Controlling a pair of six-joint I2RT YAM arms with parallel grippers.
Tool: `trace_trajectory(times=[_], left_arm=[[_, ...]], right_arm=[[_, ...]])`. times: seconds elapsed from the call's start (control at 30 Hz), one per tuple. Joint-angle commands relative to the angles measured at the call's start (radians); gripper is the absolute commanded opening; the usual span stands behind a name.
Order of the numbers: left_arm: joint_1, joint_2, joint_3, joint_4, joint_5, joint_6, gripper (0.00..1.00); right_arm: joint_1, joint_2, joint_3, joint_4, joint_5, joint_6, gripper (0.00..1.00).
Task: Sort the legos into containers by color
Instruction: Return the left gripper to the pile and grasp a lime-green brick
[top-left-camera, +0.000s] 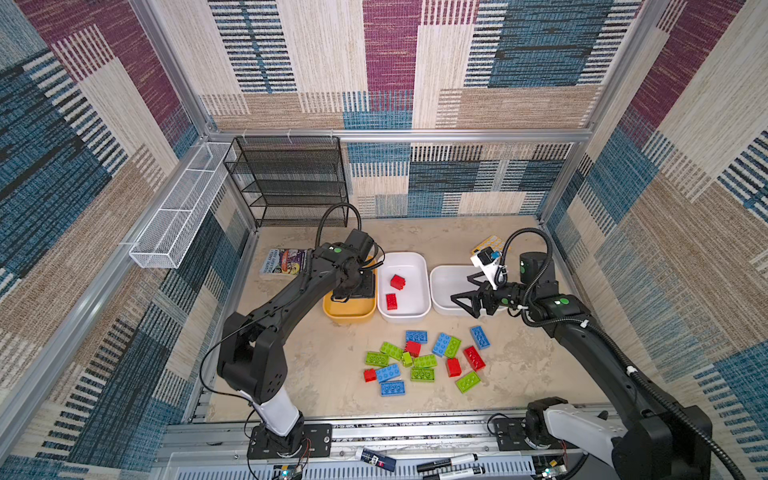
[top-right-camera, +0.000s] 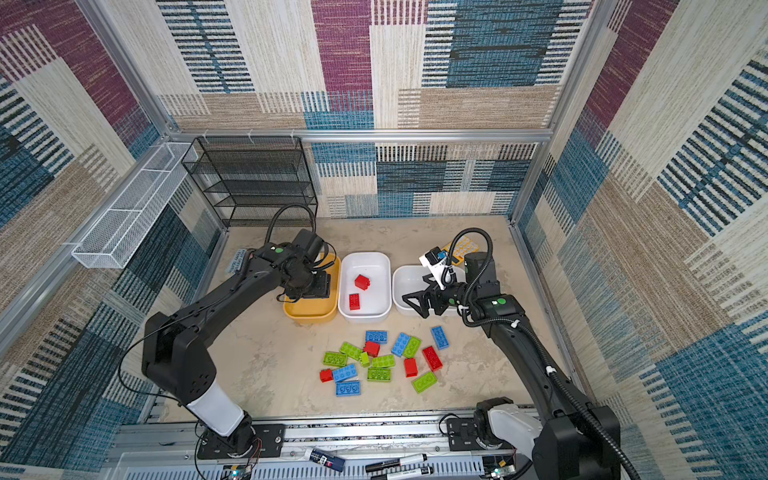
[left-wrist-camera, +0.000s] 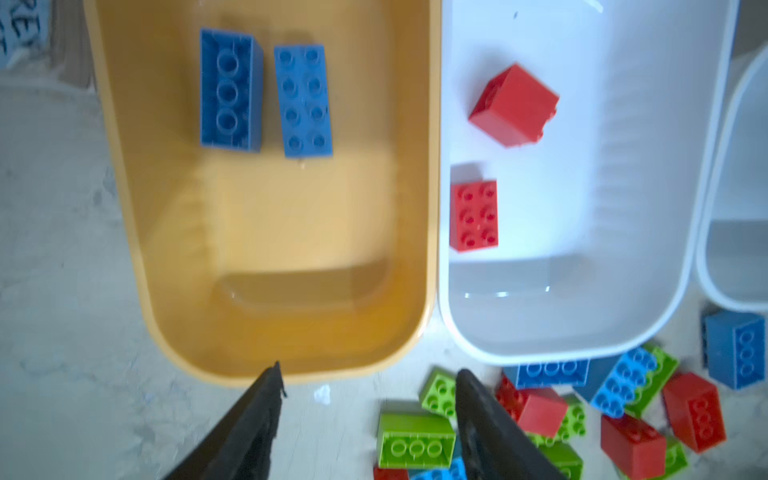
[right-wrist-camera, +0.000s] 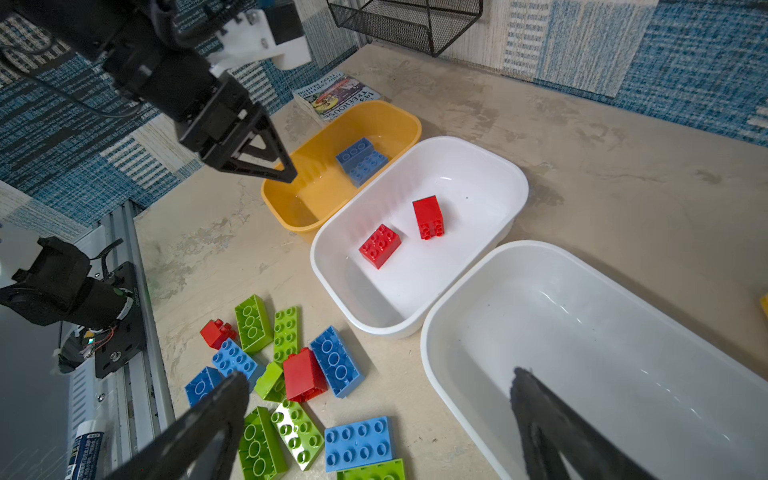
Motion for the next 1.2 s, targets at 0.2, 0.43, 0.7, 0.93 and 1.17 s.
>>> trace_trajectory(times=[0.2,0.43,0.7,0.93,1.17], left_arm=[[-0.14,-0.233,-0.241,-0.089,0.075,-0.279,0.68],[-0.197,-0.313,-0.386,-0.02,0.028,-0.625,0.69],[-0.253,-0.326,-0.477,0.063,-0.046,-1.198,0.71],[-0.314,-0.267,-0.479,0.143,-0.076,-1.507,0.69],[-0.343,-0.159,-0.447,0.173,-0.065,-1.577,0.67]], right_arm=[[0.001,-0.002,-0.008,0.018,-0.014,-0.004,0.99],[0.001,-0.017,-0.028,0.021,-0.016,0.004,0.99],[0.002,-0.032,-0.038,0.028,-0.022,0.021,0.99],[0.001,-0.046,-0.054,0.036,-0.029,0.028,0.99],[0.001,-0.06,-0.064,0.034,-0.029,0.022,0.99]])
